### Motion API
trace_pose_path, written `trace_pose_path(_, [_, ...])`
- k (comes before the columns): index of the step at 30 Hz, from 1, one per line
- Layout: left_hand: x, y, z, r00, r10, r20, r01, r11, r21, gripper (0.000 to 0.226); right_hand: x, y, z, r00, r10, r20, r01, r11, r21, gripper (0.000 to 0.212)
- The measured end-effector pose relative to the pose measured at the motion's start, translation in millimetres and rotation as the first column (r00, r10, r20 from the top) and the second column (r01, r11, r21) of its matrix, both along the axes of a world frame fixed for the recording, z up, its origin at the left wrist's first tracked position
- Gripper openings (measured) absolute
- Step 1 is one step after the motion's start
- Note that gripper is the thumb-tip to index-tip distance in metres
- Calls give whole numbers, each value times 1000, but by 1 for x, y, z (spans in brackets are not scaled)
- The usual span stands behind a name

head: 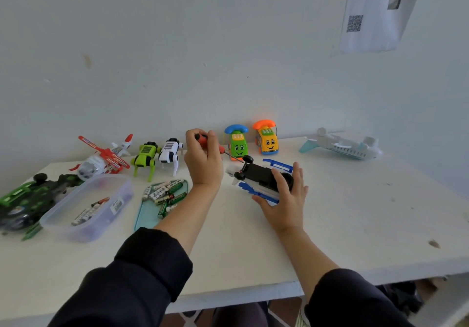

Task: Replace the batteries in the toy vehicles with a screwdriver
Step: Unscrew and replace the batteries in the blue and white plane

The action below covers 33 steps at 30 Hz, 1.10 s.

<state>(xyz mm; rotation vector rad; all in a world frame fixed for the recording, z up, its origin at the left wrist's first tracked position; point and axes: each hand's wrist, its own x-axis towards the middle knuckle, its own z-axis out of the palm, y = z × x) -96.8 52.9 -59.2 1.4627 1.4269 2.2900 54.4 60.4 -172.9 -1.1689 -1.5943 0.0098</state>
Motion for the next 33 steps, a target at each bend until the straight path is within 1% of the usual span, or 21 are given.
trace_pose_path(6, [4,1,-5,998,39,-50,-41,998,-41,12,-2,-2,-1,999,14,32,-14,1000,-6,74])
trace_pose_path(11, [4,1,-5,995,43,-95,-47,998,-32,12,-1,-4,2,999,40,20,-40,999,-2,74])
trace_pose_path(17, [3,2,-4,984,35,-174,-36,999,-4,28,-1,-5,2,999,38,20,-38,999,6,72])
trace_pose_path(24, [3,5,-2,967,-5,-255,3,1000,-8,30,0,-3,1,1000,26,17,-26,999,26,63])
trace_pose_path(26, [4,4,-1,941,-9,-338,21,999,29,29,0,-3,0,1000,16,14,-17,1000,25,58])
trace_pose_path(28, [8,2,1,895,-4,-447,39,997,68,31,0,-3,-1,1000,13,11,-13,1000,24,55])
trace_pose_path(31, [12,0,8,814,-47,-579,77,997,28,34,0,-2,1,1000,22,13,-22,1000,11,50])
trace_pose_path(33, [11,1,14,764,-69,-642,84,996,-8,37,2,-1,8,998,67,0,-67,998,-19,48])
